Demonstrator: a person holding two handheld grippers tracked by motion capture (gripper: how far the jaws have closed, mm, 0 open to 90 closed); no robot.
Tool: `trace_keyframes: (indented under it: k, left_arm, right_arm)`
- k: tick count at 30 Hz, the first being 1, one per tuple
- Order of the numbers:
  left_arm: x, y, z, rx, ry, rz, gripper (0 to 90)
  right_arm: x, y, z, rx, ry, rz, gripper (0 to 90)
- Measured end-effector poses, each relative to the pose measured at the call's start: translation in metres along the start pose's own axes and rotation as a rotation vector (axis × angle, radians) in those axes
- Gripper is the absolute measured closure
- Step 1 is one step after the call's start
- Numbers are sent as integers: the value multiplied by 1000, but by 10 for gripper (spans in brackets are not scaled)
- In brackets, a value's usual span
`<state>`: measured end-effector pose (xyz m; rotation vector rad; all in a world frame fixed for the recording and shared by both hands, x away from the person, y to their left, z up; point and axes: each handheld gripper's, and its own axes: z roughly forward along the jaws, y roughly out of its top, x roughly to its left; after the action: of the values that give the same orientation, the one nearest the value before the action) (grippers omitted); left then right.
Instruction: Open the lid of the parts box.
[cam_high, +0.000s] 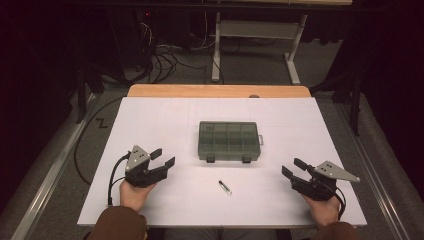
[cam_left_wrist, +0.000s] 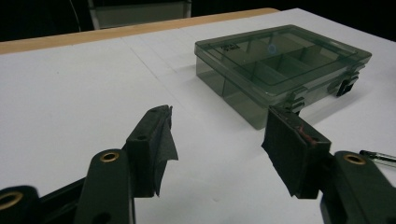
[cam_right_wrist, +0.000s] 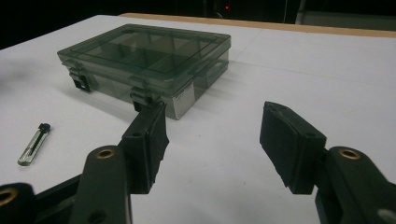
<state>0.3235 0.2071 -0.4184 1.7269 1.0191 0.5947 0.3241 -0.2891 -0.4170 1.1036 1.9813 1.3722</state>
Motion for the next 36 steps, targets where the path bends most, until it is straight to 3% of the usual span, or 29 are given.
trace_keyframes:
  k: [1,3,13,14,20,36]
  left_arm:
    - [-3,1,2,2,5,23,416]
    - [-4,1,3,4,-2,27,417]
    - [-7,2,8,10,-19,32,417]
    - [-7,2,9,4,-33,14,416]
    - [-8,3,12,5,-41,8,416]
    - [-14,6,24,26,-55,41,413]
  right_arm:
    - [0,0,1,0,1,-3,424]
    - [1,1,2,1,2,-6,428]
    - [1,2,5,-11,0,-12,428]
    - [1,2,5,-11,1,-11,428]
    - [1,3,7,-11,5,-9,432]
    - [3,5,17,-8,14,-15,434]
